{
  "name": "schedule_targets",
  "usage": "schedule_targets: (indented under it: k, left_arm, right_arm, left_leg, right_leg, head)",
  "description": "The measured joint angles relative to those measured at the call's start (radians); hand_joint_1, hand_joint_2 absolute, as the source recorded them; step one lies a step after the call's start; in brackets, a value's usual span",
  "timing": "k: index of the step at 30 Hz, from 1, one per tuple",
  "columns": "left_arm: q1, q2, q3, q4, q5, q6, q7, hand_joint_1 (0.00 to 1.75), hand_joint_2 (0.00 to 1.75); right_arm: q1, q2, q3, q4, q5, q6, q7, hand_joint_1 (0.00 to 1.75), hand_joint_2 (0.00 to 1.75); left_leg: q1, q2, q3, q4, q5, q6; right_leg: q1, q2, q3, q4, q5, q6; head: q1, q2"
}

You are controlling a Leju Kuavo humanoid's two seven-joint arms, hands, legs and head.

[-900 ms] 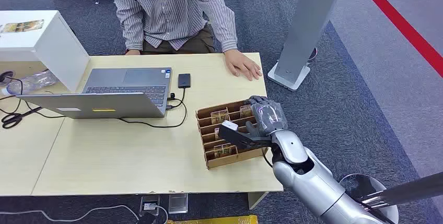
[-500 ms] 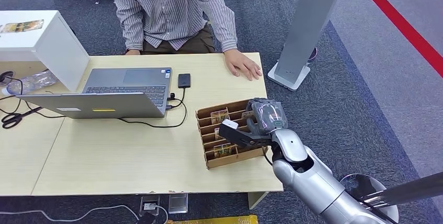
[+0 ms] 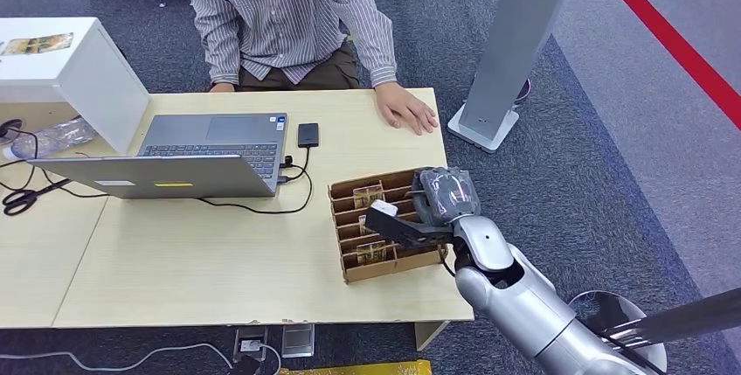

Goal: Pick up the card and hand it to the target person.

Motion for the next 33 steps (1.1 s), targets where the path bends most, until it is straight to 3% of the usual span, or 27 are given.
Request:
schedule_targets:
  k: [2,6,12,21,25,33]
  left_arm:
    - [0.000,0.000,0.000,0.000,0.000,0.000,0.000,0.00,0.00]
    - [0.000,0.000,0.000,0.000,0.000,0.004,-0.018,0.00,1.75]
    - [-0.005,0.000,-0.001,0.000,-0.013,0.003,-0.071,0.00,1.75]
    - [-0.005,0.000,-0.001,0.000,-0.009,0.010,-0.053,0.00,1.75]
    - [-0.003,0.001,-0.001,0.000,-0.002,0.010,-0.053,0.00,1.75]
    - [0.011,0.001,0.000,0.000,0.011,0.014,-0.054,0.00,1.75]
  right_arm:
    - [-0.002,0.000,0.001,0.001,0.000,-0.001,0.000,1.51,1.75]
    - [-0.005,0.000,0.002,0.005,0.000,-0.005,-0.002,1.47,1.75]
    - [-0.006,0.000,0.003,0.008,-0.003,-0.007,-0.008,1.47,1.75]
    - [-0.012,0.000,-0.001,-0.001,-0.122,-0.001,-0.055,1.47,1.75]
    - [-0.031,-0.003,-0.010,-0.030,-0.232,0.048,-0.061,1.47,1.75]
    - [-0.115,-0.051,-0.035,-0.181,-0.362,0.203,0.025,1.47,1.75]
  left_leg:
    - [0.000,0.000,0.000,0.000,0.000,0.000]
    - [0.000,0.000,0.000,0.000,0.000,0.000]
    - [0.000,0.000,0.000,0.000,0.000,0.000]
    - [0.000,0.000,0.000,0.000,0.000,0.000]
    - [0.000,0.000,0.000,0.000,0.000,0.000]
    - [0.000,0.000,0.000,0.000,0.000,0.000]
  right_leg:
    - [0.000,0.000,0.000,0.000,0.000,0.000]
    - [0.000,0.000,0.000,0.000,0.000,0.000]
    - [0.000,0.000,0.000,0.000,0.000,0.000]
    - [0.000,0.000,0.000,0.000,0.000,0.000]
    - [0.000,0.000,0.000,0.000,0.000,0.000]
    - [0.000,0.000,0.000,0.000,0.000,0.000]
  head:
    - [0.000,0.000]
    - [0.000,0.000]
    - [0.001,0.000]
    - [0.000,0.000]
    - [0.000,0.000]
    - [0.000,0.000]
